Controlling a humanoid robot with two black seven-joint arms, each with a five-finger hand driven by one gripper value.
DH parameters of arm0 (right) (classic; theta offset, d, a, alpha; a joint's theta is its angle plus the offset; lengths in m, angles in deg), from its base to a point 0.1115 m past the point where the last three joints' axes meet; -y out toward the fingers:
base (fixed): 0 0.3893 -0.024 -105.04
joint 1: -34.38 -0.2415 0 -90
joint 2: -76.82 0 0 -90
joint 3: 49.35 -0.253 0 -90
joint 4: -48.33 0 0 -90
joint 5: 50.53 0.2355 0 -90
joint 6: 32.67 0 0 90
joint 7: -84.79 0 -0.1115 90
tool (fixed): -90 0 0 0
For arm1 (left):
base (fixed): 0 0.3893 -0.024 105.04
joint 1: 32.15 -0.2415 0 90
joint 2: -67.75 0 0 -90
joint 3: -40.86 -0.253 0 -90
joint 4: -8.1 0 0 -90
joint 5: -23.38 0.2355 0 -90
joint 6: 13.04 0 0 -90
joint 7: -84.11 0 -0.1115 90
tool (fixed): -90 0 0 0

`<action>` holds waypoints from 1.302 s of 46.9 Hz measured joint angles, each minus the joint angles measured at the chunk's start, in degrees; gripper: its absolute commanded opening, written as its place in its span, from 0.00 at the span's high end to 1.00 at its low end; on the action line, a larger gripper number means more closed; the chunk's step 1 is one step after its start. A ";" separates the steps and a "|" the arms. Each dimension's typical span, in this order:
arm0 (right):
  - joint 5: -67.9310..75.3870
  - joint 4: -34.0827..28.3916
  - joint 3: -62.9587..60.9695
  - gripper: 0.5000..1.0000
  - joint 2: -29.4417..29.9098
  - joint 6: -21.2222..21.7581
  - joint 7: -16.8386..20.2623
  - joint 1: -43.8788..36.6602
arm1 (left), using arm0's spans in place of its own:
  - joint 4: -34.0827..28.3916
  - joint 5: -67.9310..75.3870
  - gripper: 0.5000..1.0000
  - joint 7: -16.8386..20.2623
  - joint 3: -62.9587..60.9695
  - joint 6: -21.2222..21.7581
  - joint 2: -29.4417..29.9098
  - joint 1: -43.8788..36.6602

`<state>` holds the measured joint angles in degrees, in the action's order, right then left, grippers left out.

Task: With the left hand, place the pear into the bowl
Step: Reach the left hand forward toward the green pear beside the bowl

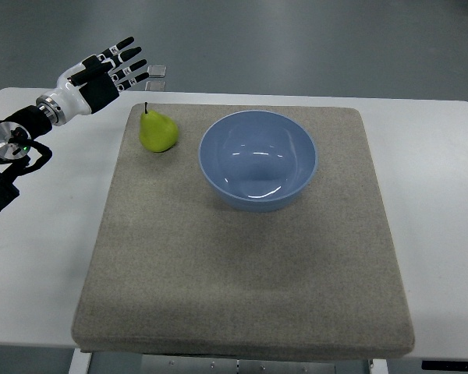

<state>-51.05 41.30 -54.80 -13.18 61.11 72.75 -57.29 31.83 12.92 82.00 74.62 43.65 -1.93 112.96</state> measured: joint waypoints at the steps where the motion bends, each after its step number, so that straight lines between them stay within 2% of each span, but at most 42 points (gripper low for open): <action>1: 0.00 0.00 0.00 0.15 0.00 0.00 0.00 0.00 | 0.00 0.00 0.01 0.00 0.00 0.00 -0.01 0.00; 32: 0.00 0.00 0.00 0.15 0.00 0.00 0.00 0.00 | -0.76 3.43 0.01 1.36 -1.64 -0.08 1.11 0.27; 37: 0.00 0.00 0.00 0.15 0.00 0.00 0.00 0.00 | 0.06 12.85 0.01 3.19 -3.40 -0.56 2.35 1.14; 50: -0.02 0.00 0.00 0.15 0.00 0.00 0.00 0.01 | 5.09 44.47 0.01 12.84 -3.69 -0.66 4.92 4.79; 61: -0.02 0.00 0.00 0.15 0.00 0.00 0.00 0.01 | 9.92 67.47 0.01 16.90 -3.99 0.33 6.83 7.57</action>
<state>-51.07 41.30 -54.80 -13.18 61.11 72.75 -57.29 41.75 80.39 98.90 70.63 43.97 4.90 120.53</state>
